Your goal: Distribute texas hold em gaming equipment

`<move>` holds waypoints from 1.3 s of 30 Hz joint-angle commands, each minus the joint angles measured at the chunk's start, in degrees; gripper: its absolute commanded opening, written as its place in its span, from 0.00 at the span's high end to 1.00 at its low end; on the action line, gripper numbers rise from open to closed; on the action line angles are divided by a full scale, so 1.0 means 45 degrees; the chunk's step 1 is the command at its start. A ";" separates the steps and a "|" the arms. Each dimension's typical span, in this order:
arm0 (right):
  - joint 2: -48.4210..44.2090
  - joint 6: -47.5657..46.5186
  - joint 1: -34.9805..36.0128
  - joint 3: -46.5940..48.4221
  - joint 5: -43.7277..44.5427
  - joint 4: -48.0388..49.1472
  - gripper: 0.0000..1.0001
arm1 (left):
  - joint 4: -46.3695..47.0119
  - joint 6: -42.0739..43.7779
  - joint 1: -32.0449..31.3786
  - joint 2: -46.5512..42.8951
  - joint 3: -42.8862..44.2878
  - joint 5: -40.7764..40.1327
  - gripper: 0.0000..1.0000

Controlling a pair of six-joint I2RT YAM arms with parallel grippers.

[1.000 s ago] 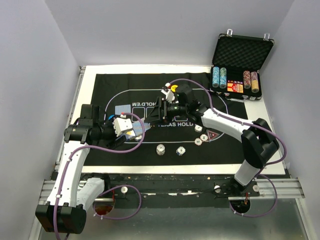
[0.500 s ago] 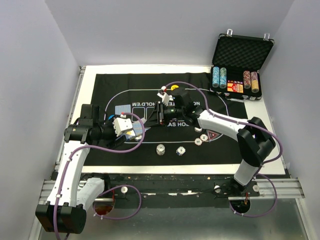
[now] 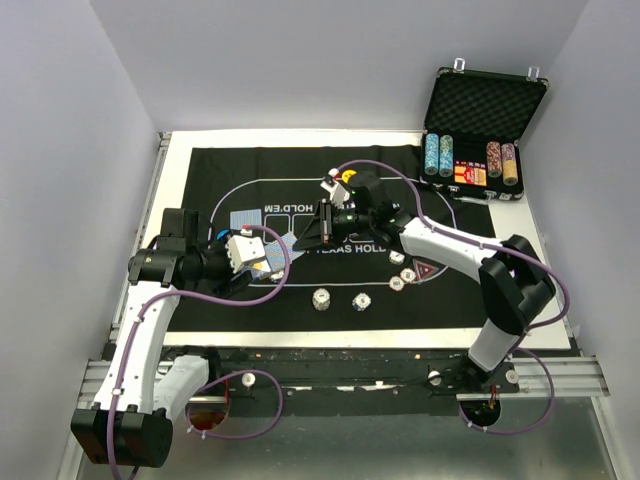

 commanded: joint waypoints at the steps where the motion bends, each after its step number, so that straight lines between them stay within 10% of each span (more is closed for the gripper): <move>1: -0.0590 -0.0286 -0.0159 -0.0099 0.0281 -0.0417 0.84 | 0.0184 0.0122 -0.0017 -0.0107 0.0501 0.0472 0.53; 28: -0.0259 0.4225 -0.2579 -0.1506 -0.2003 0.4992 0.99 | 0.0242 0.0201 -0.0017 -0.0088 0.0384 0.0433 0.53; 39: 0.5262 0.2431 -0.4220 0.4580 -0.1029 0.2537 0.99 | 0.0086 0.0181 -0.0017 -0.0126 0.0559 0.0452 0.53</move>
